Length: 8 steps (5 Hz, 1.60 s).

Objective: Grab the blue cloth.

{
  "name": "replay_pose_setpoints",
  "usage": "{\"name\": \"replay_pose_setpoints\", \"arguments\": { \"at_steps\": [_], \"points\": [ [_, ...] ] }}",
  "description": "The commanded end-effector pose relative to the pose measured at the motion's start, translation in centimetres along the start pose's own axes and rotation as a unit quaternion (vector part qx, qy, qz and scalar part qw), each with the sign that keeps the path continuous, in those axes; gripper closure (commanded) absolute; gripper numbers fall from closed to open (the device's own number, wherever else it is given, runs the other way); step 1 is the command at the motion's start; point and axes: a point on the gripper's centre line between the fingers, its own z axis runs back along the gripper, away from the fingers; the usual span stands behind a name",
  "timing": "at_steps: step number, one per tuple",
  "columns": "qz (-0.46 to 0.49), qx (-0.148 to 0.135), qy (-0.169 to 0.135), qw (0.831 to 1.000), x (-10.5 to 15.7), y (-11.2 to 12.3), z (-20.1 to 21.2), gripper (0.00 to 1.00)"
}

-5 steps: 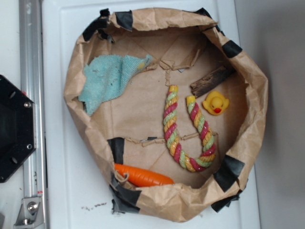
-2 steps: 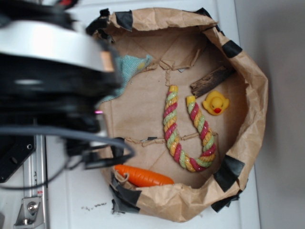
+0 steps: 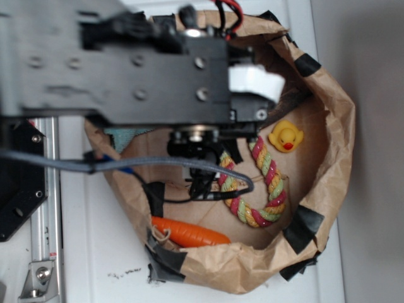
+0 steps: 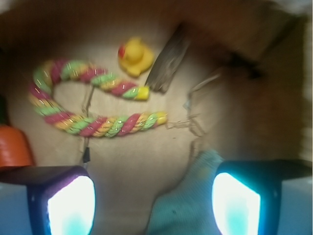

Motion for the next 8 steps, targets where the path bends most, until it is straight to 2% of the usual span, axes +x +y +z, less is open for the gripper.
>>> {"name": "replay_pose_setpoints", "arguments": {
  "at_steps": [1, 2, 3, 6, 7, 8],
  "points": [
    [-0.038, -0.011, 0.046, 0.998, -2.9, 1.4, -5.3, 0.00],
    [-0.039, -0.005, 0.066, 0.997, -5.2, 2.9, -6.8, 0.00],
    [-0.018, 0.020, 0.071, 0.997, -5.1, 2.8, -7.7, 1.00],
    [-0.022, 0.021, 0.052, 0.998, -5.7, 2.6, -7.0, 1.00],
    [-0.035, -0.024, -0.021, 0.999, -4.8, 1.9, -3.0, 1.00],
    [-0.038, -0.055, -0.096, 0.993, -2.6, -0.5, 2.3, 1.00]
  ]
}}
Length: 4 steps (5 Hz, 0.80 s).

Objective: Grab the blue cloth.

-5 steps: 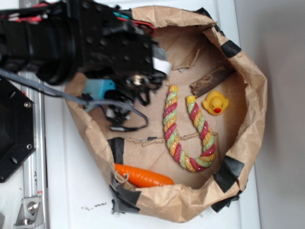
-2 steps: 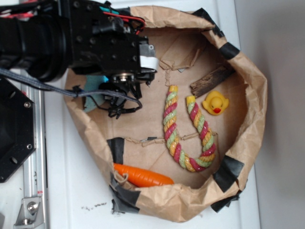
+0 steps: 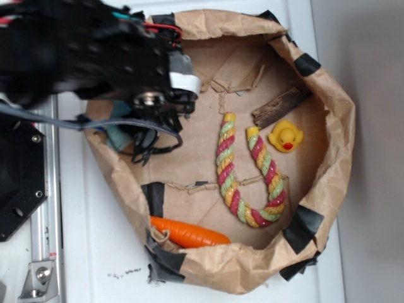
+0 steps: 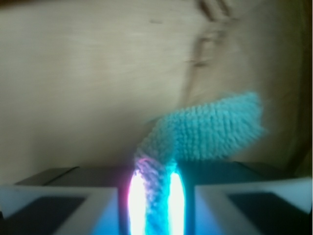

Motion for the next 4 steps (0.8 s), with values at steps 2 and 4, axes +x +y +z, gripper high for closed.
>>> {"name": "replay_pose_setpoints", "arguments": {
  "at_steps": [2, 4],
  "points": [
    [0.014, -0.034, -0.116, 0.993, 2.1, -4.3, 14.9, 1.00],
    [0.034, 0.000, -0.105, 0.994, 3.0, -3.9, 13.9, 1.00]
  ]
}}
